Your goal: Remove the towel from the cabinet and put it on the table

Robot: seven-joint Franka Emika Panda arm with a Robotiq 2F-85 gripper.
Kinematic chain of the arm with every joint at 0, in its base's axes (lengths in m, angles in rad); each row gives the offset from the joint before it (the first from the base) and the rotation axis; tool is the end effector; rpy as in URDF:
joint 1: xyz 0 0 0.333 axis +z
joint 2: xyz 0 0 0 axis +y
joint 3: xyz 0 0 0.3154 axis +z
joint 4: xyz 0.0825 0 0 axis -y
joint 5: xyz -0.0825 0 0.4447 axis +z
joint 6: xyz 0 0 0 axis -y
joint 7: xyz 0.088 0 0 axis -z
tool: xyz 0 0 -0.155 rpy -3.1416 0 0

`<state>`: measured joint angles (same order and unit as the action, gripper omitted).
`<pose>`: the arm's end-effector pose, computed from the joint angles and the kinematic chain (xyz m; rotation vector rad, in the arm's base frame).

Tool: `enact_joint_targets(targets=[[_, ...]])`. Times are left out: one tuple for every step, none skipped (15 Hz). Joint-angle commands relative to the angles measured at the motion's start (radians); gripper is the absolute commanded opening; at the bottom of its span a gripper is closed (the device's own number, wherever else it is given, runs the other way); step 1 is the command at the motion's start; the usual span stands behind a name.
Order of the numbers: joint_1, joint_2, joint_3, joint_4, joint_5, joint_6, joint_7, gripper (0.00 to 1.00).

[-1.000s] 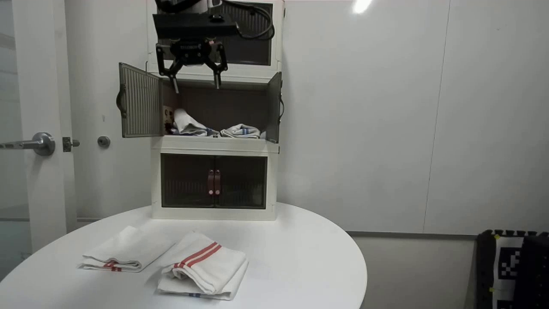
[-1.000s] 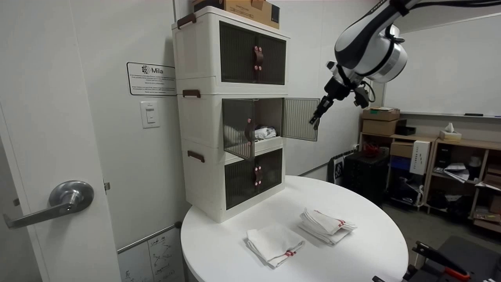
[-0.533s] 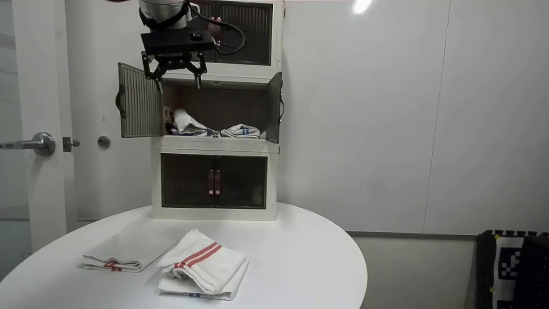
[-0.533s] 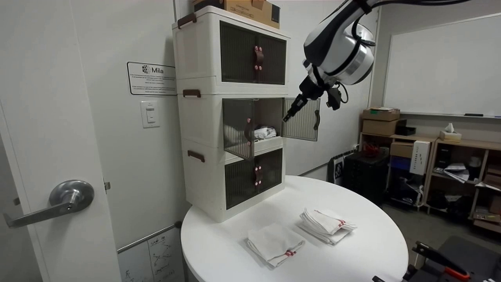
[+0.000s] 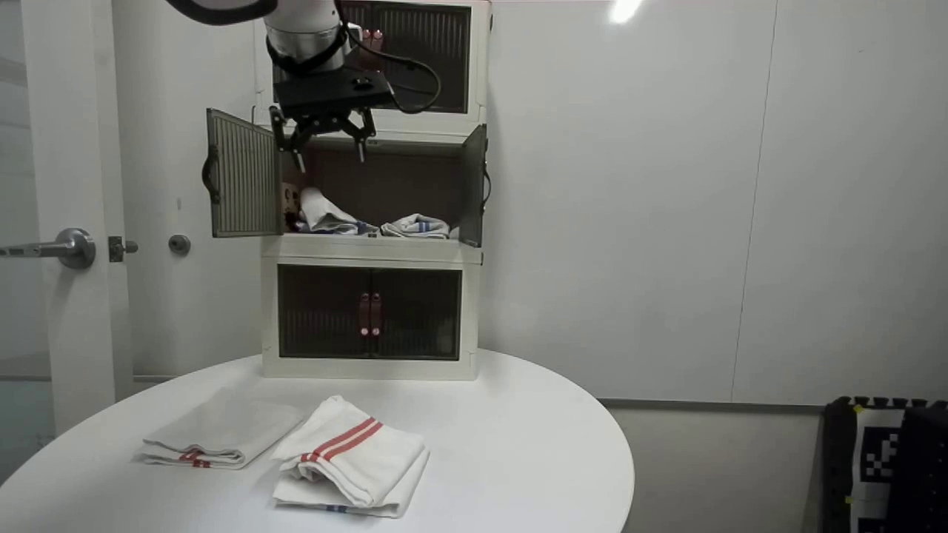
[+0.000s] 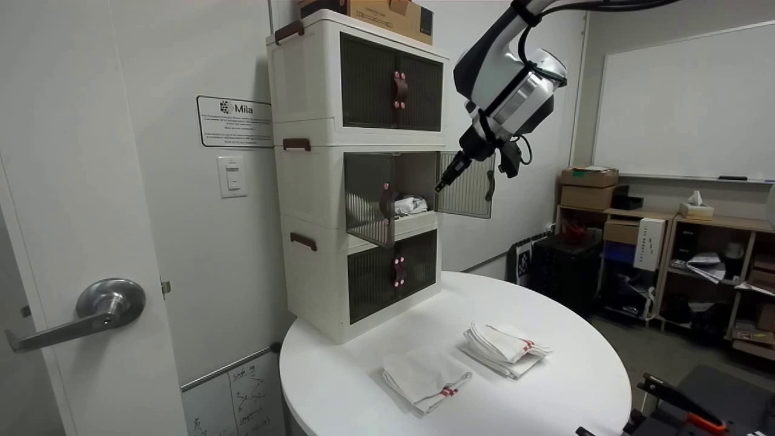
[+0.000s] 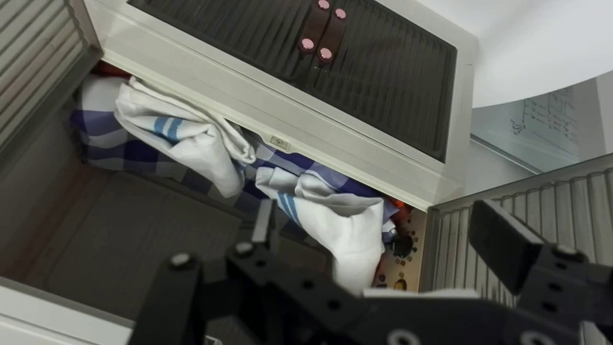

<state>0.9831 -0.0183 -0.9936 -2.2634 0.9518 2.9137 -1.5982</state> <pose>0.6271 -0.0481 0.3471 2.6682 0.9980 1.1609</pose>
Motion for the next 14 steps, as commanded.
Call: enact_joint_targets(targets=[[-0.028, 0.171, -0.026, 0.119, 0.265, -0.128, -0.209, 1.0], [-0.058, 0.222, -0.016, 0.148, 0.344, -0.178, -0.264, 1.0], [-0.098, 0.274, -0.004, 0.176, 0.418, -0.239, -0.318, 1.0], [-0.138, 0.333, 0.013, 0.207, 0.482, -0.295, -0.36, 1.0], [-0.184, 0.381, 0.037, 0.234, 0.531, -0.344, -0.393, 1.0], [-0.234, 0.435, 0.066, 0.267, 0.574, -0.388, -0.417, 1.0], [-0.284, 0.489, 0.096, 0.305, 0.602, -0.424, -0.429, 1.0], [-0.333, 0.544, 0.124, 0.348, 0.632, -0.455, -0.443, 1.0], [-0.448, 0.561, 0.239, 0.396, 0.615, -0.44, -0.442, 1.0], [-0.511, 0.609, 0.288, 0.452, 0.617, -0.442, -0.446, 1.0], [-0.588, 0.648, 0.362, 0.518, 0.605, -0.421, -0.437, 1.0], [-0.619, 0.473, 0.461, 0.373, 0.496, -0.32, -0.415, 1.0], [-0.685, 0.504, 0.527, 0.406, 0.474, -0.304, -0.41, 1.0], [-0.731, 0.508, 0.581, 0.409, 0.454, -0.281, -0.407, 1.0]])
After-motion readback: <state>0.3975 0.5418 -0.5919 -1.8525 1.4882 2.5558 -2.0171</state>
